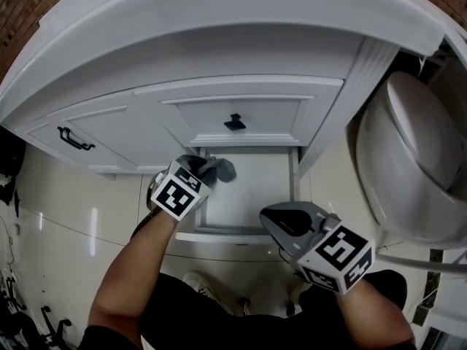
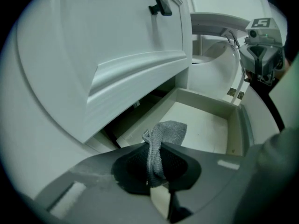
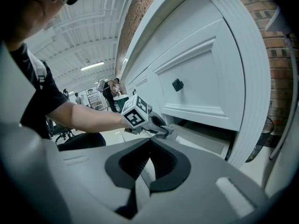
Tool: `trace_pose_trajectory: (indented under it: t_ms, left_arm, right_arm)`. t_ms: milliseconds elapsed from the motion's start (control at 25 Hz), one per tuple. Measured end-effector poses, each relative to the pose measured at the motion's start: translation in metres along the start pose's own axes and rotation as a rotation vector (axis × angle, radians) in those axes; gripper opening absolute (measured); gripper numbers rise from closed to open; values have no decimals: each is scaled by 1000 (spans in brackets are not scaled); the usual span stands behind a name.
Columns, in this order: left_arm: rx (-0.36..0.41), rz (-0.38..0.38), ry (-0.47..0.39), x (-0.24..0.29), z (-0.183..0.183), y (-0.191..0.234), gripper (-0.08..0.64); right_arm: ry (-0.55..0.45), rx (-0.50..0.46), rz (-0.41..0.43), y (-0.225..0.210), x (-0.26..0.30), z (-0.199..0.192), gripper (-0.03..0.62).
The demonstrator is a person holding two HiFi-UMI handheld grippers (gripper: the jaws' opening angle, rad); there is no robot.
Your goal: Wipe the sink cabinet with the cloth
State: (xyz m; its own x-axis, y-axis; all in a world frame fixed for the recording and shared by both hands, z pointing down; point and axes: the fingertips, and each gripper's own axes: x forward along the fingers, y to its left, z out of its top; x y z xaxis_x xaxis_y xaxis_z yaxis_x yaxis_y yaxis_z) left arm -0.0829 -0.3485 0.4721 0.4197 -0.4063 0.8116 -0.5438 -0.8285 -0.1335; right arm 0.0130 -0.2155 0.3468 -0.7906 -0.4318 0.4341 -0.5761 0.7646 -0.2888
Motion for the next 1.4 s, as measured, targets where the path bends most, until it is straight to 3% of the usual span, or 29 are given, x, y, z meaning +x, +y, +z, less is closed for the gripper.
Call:
trace_pose_trajectory:
  t_ms: [200,360,520,920,1400]
  left_arm:
    - [62,-120,-68,0,38,-45,37]
    - [141,-254,-89,22,67,-97,37]
    - [162,-341,-93,39,88,-130,37]
    - [203,-301,-15,50,61,-116,37]
    - [162,-231,92,9,-3,-65,37]
  right_arm:
    - [12,-28,22,7,-8,1,5]
    - [30,-44,47,13,-11,-5,5]
    - [53,-68,57,17,-14,-7,5]
    - [57,-60,50,12,-16,-10,5]
    - [50,-26,29,8,-8,-12,5]
